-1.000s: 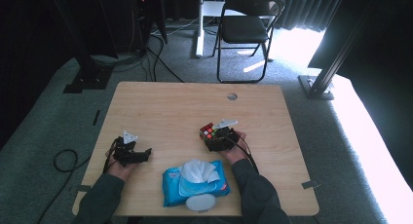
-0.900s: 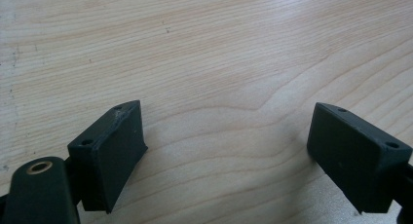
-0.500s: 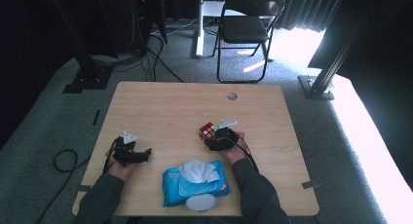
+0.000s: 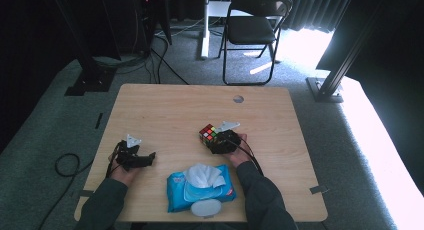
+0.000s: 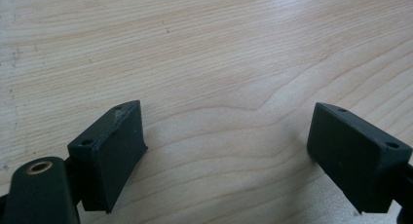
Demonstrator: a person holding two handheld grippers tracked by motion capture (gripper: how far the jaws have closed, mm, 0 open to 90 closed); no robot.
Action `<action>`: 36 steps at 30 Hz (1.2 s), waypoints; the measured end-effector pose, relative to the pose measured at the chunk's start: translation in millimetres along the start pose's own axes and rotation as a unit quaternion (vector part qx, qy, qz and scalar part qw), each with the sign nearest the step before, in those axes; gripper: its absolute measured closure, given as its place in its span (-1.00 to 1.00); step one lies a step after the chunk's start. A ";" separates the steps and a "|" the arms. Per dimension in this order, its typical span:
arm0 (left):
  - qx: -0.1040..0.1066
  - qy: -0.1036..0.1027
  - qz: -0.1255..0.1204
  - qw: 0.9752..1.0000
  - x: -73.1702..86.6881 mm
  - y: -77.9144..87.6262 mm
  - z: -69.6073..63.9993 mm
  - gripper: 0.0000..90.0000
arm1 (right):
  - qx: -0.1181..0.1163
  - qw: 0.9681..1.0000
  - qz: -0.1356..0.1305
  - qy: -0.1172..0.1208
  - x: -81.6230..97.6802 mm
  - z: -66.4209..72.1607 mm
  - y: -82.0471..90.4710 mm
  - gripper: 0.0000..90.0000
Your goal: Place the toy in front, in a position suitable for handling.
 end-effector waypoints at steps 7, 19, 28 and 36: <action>0.000 0.000 0.000 1.000 0.0 0.0 0.0 -0.70 | -0.013 1.000 -0.002 0.010 -4.7 8.0 -9.0 -0.24; 0.000 0.000 -0.001 1.000 -0.1 -0.1 0.0 -0.70 | -0.043 0.999 -0.012 0.016 -9.3 22.1 -26.5 -0.24; 0.000 0.000 -0.001 1.000 -0.1 -0.1 -0.1 -0.70 | -0.057 0.998 -0.012 0.013 -8.0 23.2 -33.1 -0.24; 0.000 0.000 -0.001 1.000 -0.1 -0.1 0.0 -0.70 | -0.062 0.998 0.000 0.019 -5.0 22.1 -31.2 -0.42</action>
Point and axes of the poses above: each handheld gripper's, and its own axes: y roughly backward along the jaws, x roughly out of its underside, z roughly to its left, the point moved 10 cm from there along -y, roughly forward along the jaws, and after that the axes turned 14 degrees about -z, right-handed, at the moved point
